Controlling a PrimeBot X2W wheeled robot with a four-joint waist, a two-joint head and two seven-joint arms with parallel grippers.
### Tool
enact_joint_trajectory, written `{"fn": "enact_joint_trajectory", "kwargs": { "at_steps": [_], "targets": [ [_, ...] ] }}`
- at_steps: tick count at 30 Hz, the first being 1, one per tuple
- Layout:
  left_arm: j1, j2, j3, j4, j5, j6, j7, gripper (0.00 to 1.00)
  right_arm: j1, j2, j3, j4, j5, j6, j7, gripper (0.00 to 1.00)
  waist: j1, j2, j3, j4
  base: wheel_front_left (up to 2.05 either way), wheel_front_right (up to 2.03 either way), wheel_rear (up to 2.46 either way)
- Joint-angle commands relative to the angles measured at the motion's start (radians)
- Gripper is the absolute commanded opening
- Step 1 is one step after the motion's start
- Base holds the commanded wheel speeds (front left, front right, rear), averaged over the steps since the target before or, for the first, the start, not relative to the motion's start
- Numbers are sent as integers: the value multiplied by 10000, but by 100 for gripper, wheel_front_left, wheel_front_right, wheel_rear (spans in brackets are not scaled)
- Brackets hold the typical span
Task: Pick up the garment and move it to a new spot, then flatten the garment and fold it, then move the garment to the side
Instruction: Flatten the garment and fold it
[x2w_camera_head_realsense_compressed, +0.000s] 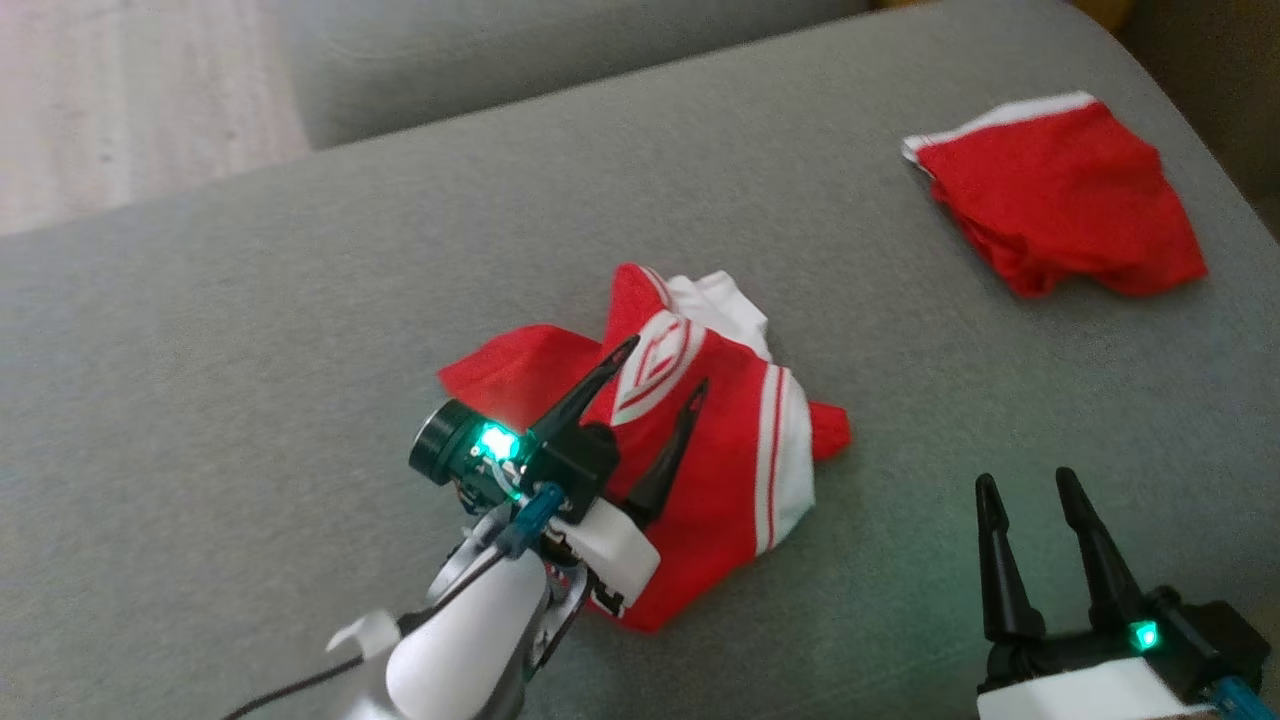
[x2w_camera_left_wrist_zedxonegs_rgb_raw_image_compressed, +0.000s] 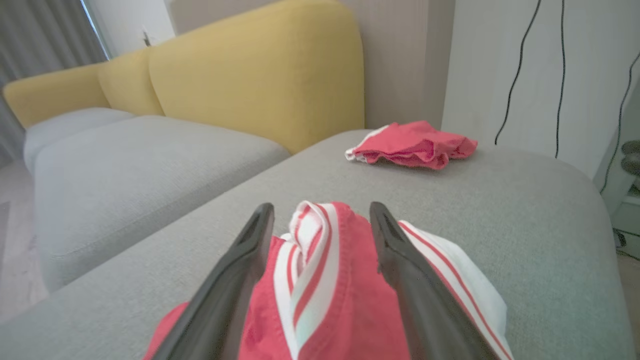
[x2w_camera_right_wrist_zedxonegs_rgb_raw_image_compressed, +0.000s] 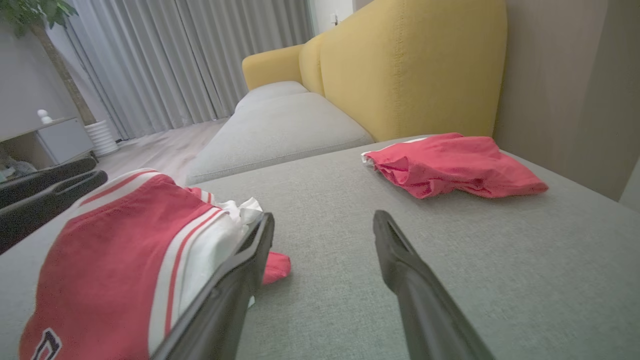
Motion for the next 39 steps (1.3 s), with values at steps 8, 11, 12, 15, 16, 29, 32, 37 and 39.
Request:
{"fn": "enact_joint_trajectory", "kwargs": {
  "at_steps": [8, 11, 12, 15, 16, 29, 32, 37, 39],
  "targets": [
    [-1025, -21, 15, 575, -81, 317, 232, 100, -537, -86, 266, -339, 139, -7, -38, 100, -2, 0, 659, -845, 0, 0, 0],
    [-1184, -8, -6, 763, -69, 316, 36, 2, -580, -84, 297, -319, 268, -7, -38, 100, -2, 0, 670, -976, 0, 0, 0],
    [-1224, 4, -33, 838, -70, 279, 36, 0, -594, -84, 324, -307, 288, -7, -38, 100, -2, 0, 659, -1029, 0, 0, 0],
    [-1357, 16, -37, 896, -150, 198, -89, 0, -625, -83, 351, -287, 329, -7, -38, 100, -2, 0, 607, -1202, 0, 0, 0],
    [-1499, 12, -23, 764, -249, 131, -315, 0, -622, -83, 346, -271, 342, -7, -38, 100, -2, 0, 561, -1298, 0, 0, 0],
    [-5739, -18, 1460, -947, -3076, -558, -683, 0, -566, -82, 726, -192, 462, -7, -38, 100, -2, 0, -140, -1613, 0, 0, 0],
    [-5525, 271, 1848, -948, -3760, -720, -489, 0, -533, -82, 724, -254, 468, -7, -38, 100, -2, 0, -255, -1479, 0, 0, 0],
    [-3255, 892, 1547, -1059, -4242, -901, -760, 0, -416, -82, 761, -299, 506, -7, -38, 100, -2, 0, -171, -1116, 0, 0, 0],
    [-1849, 1103, 1180, -928, -4243, -943, -1046, 0, -406, -82, 834, -321, 506, -7, -38, 100, -2, 0, -14, -901, 0, 0, 0]
  ]
}}
